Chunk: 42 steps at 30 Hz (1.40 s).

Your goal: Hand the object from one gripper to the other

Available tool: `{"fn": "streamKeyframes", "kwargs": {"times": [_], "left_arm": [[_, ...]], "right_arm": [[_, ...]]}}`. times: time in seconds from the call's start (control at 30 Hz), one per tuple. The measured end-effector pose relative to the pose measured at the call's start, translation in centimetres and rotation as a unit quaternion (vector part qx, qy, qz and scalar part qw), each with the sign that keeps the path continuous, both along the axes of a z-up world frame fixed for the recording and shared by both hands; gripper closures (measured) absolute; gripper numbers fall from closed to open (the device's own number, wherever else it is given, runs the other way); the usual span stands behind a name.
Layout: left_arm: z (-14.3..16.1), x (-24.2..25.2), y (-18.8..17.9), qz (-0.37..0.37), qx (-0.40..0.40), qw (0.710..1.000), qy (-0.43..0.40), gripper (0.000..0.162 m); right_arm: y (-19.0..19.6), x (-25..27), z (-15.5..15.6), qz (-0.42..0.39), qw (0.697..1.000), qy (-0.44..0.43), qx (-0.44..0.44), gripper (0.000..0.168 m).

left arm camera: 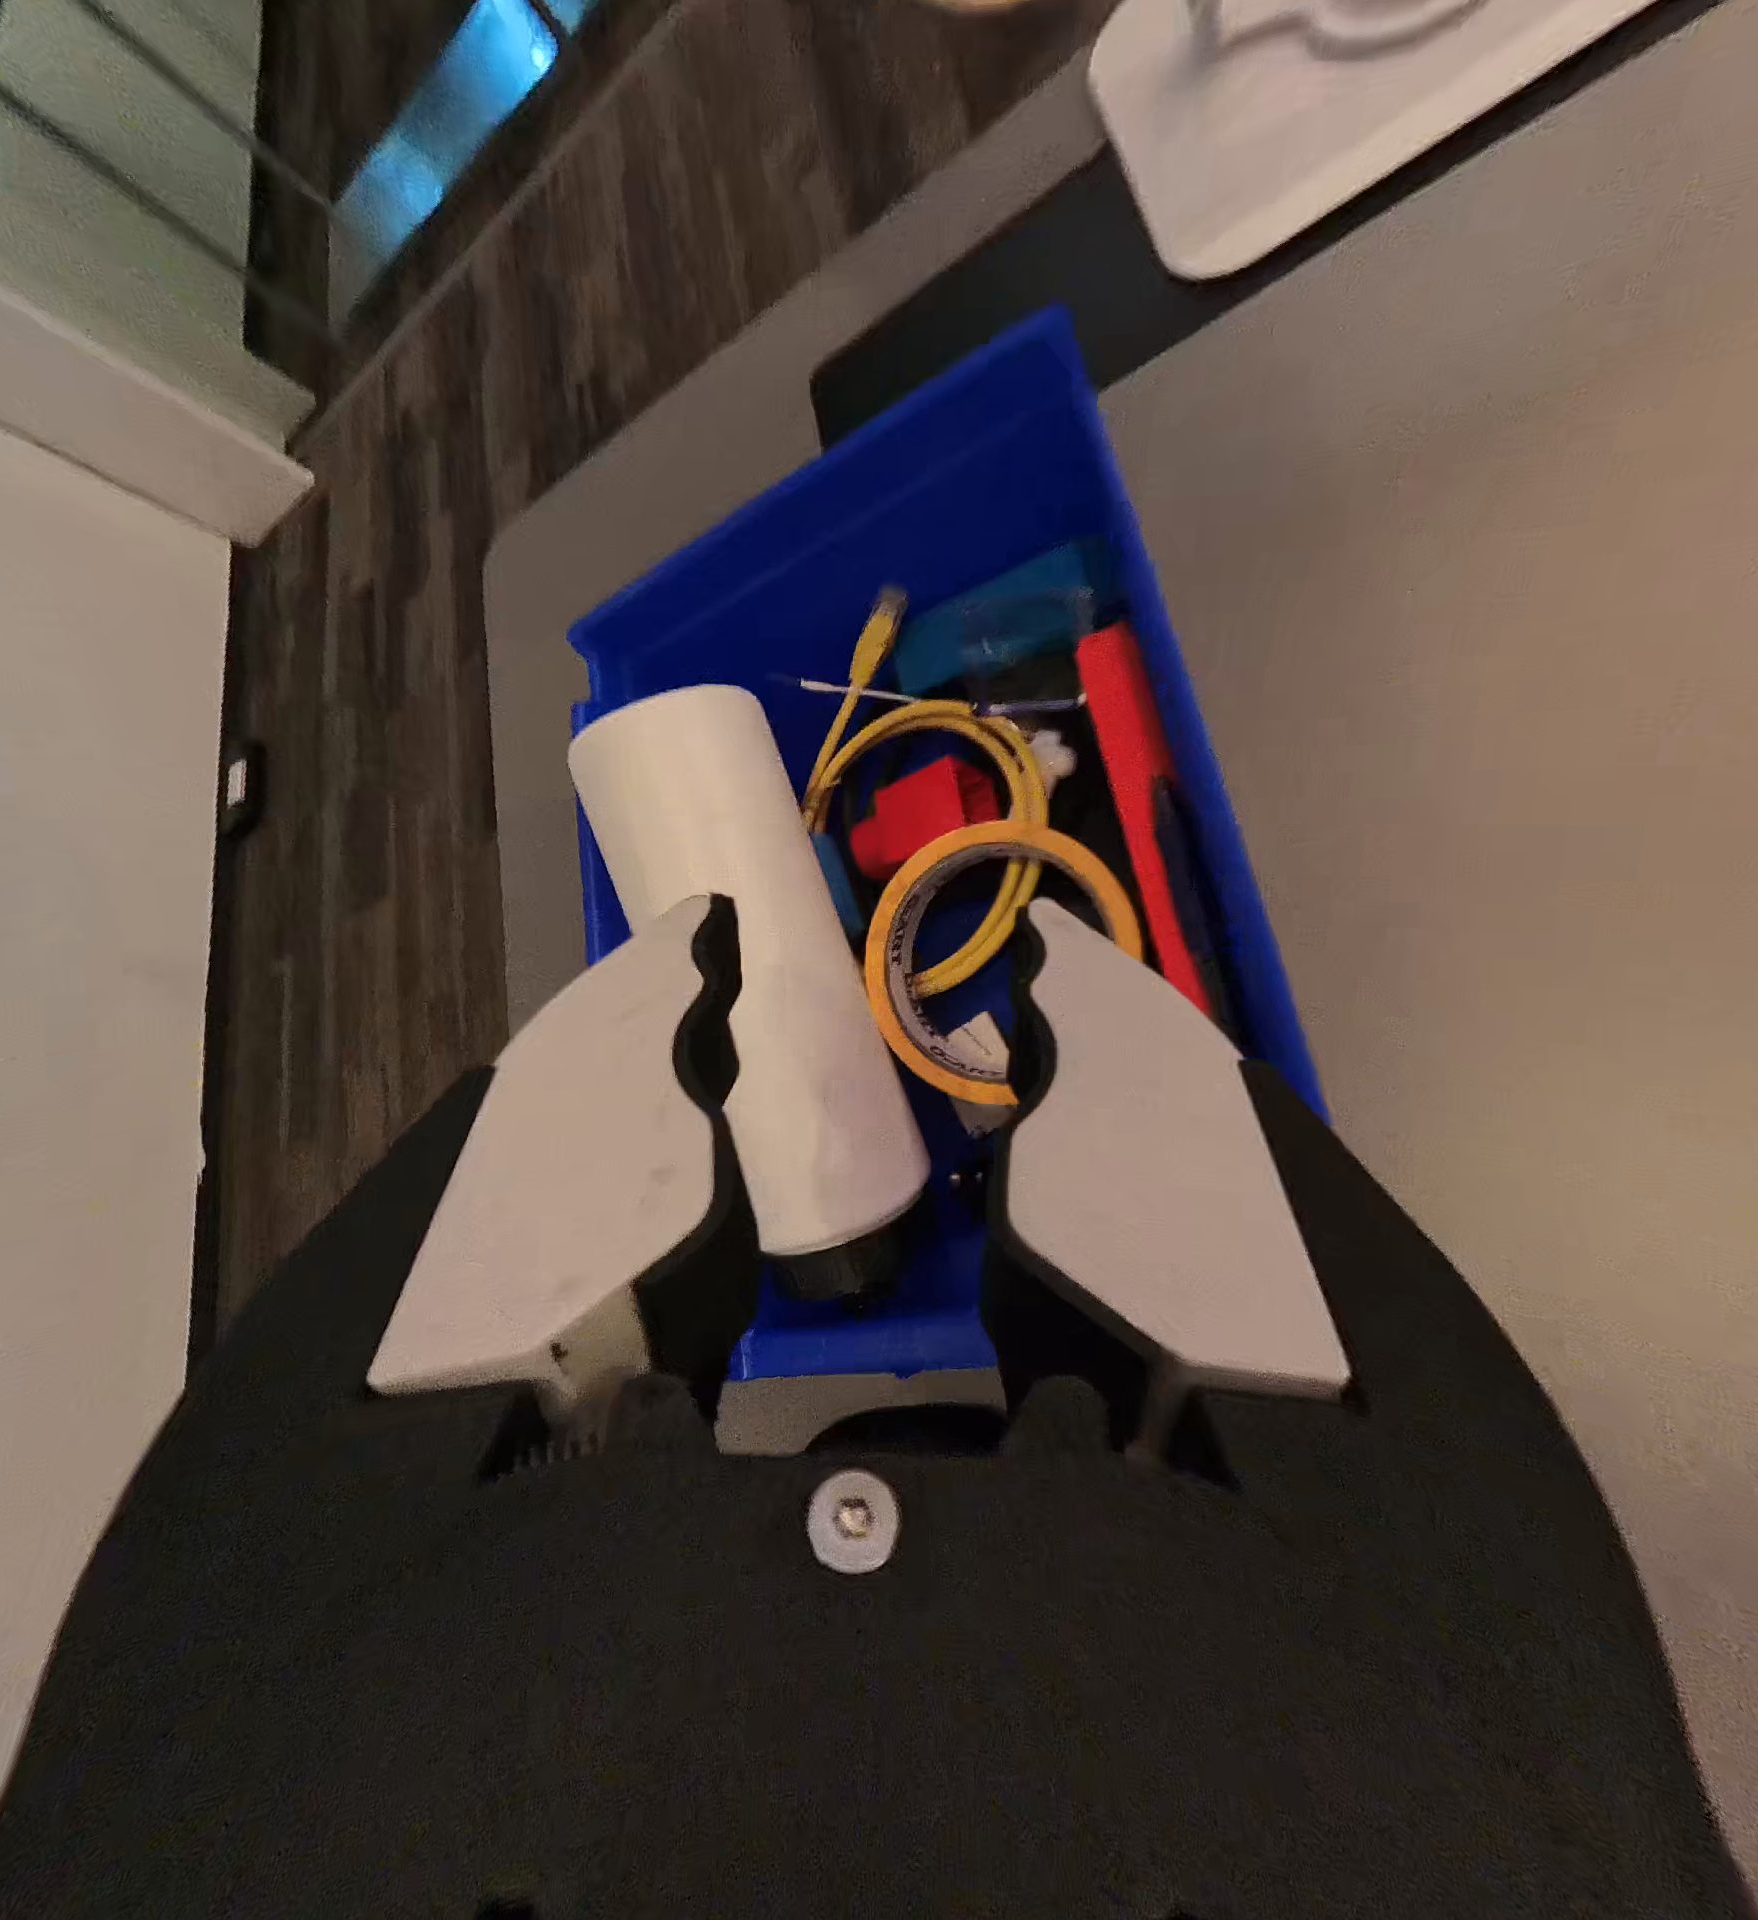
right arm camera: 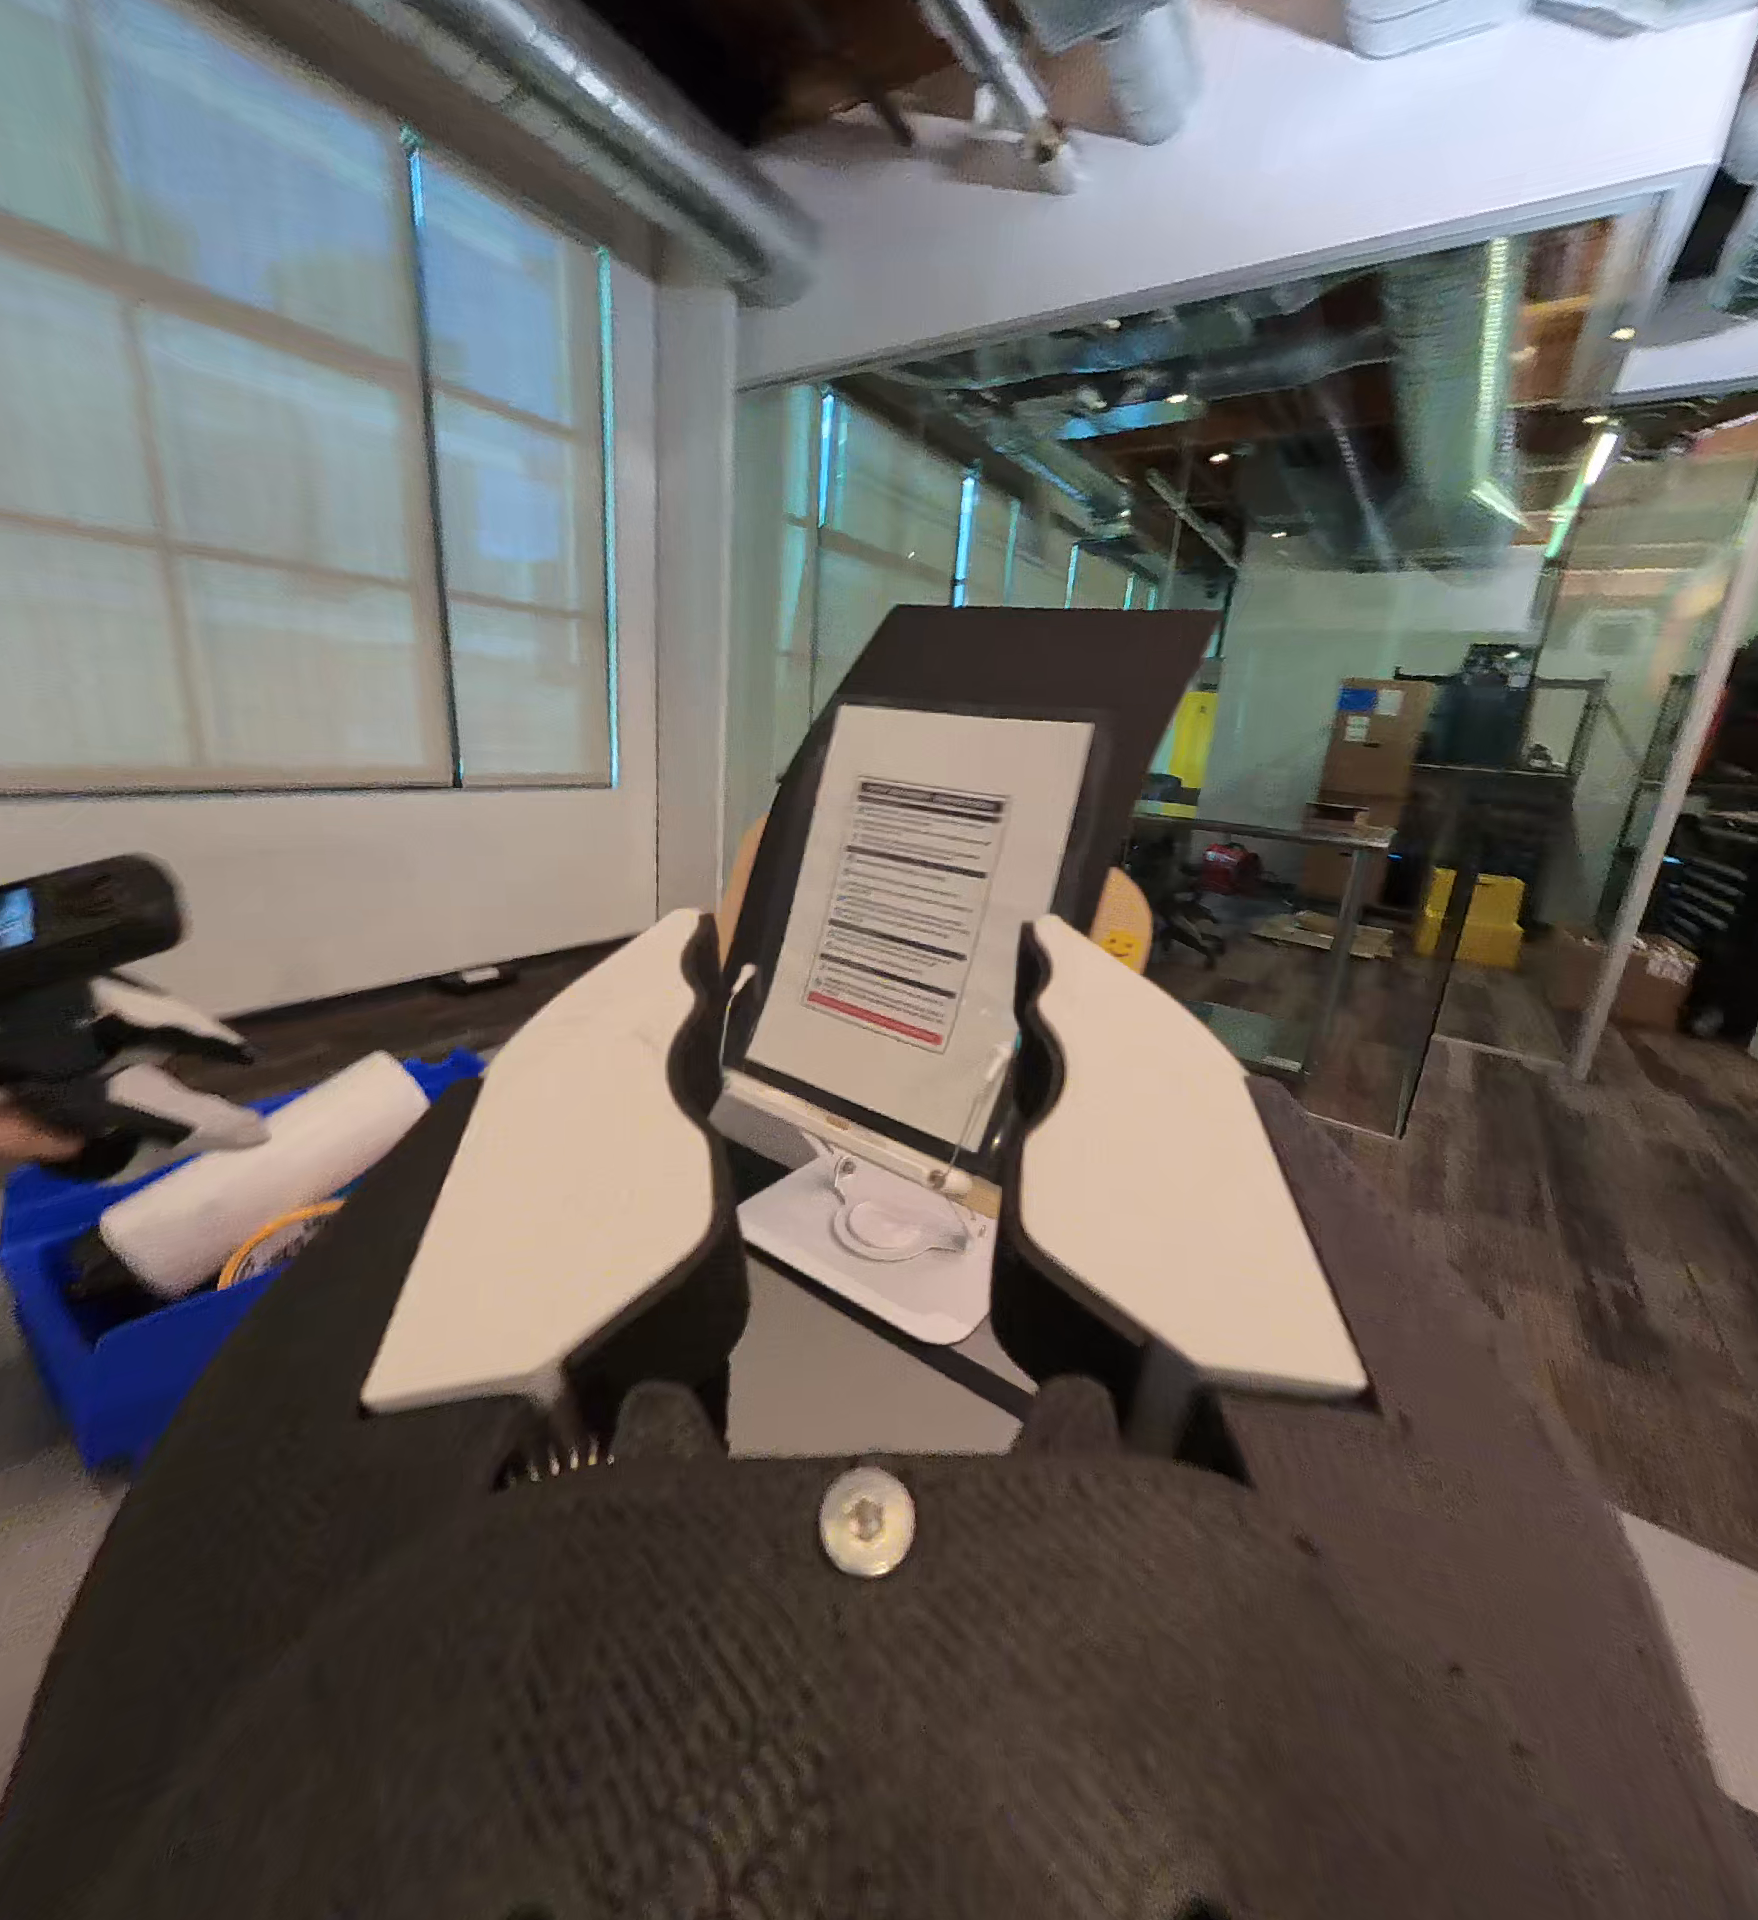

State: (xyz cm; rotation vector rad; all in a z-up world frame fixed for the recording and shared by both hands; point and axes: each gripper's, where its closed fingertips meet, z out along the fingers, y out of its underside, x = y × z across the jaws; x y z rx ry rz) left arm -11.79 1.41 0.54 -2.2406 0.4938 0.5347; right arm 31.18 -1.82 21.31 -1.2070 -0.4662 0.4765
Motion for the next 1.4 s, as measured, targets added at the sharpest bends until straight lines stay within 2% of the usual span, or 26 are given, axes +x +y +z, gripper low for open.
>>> {"fn": "streamKeyframes", "kwargs": {"times": [0.13,0.23,0.3,0.4,0.47,0.53,0.63,0.9,1.13,1.27,1.4], "left_arm": [[-4.8,-2.5,2.7,-0.004,-0.058,0.998,0.007,0.124],[-8.3,-4.8,4.4,0.014,-0.087,0.996,0.024,0.124],[-9.9,-5.3,5.1,-0.016,-0.093,0.994,0.057,0.125],[-10.9,-5.1,5.9,-0.070,-0.082,0.985,0.133,0.133],[-11.1,-4.9,6.4,-0.082,-0.077,0.979,0.171,0.132],[-11.9,-4.2,6.6,-0.097,-0.087,0.976,0.173,0.132],[-13.1,-3.8,6.5,-0.107,-0.111,0.972,0.176,0.141],[-12.7,-3.8,6.5,-0.108,-0.108,0.977,0.151,0.145],[-6.6,-4.4,5.7,-0.085,-0.018,0.983,0.165,0.153],[-3.4,-4.6,5.6,-0.075,0.036,0.974,0.212,0.153],[-2.1,-4.3,5.8,-0.065,0.066,0.975,0.204,0.153]], "right_arm": [[0.5,-2.7,-1.2,-0.007,0.998,-0.062,-0.005,0.113],[1.2,-3.9,-2.4,-0.002,0.995,-0.095,-0.021,0.114],[1.4,-4.4,-3.0,0.004,0.993,-0.110,-0.033,0.114],[1.7,-4.8,-3.6,0.009,0.991,-0.125,-0.042,0.114],[1.7,-5.1,-3.8,0.012,0.990,-0.130,-0.045,0.114],[1.7,-5.6,-4.1,0.023,0.989,-0.138,-0.048,0.114],[1.8,-6.3,-4.8,0.030,0.986,-0.155,-0.055,0.113],[2.1,-7.4,-6.1,0.022,0.977,-0.207,-0.053,0.116],[1.9,-7.8,-5.8,0.026,0.978,-0.203,-0.038,0.121],[1.8,-7.7,-5.5,0.022,0.979,-0.198,-0.031,0.122],[1.7,-8.0,-5.3,0.028,0.981,-0.191,-0.028,0.124]]}}
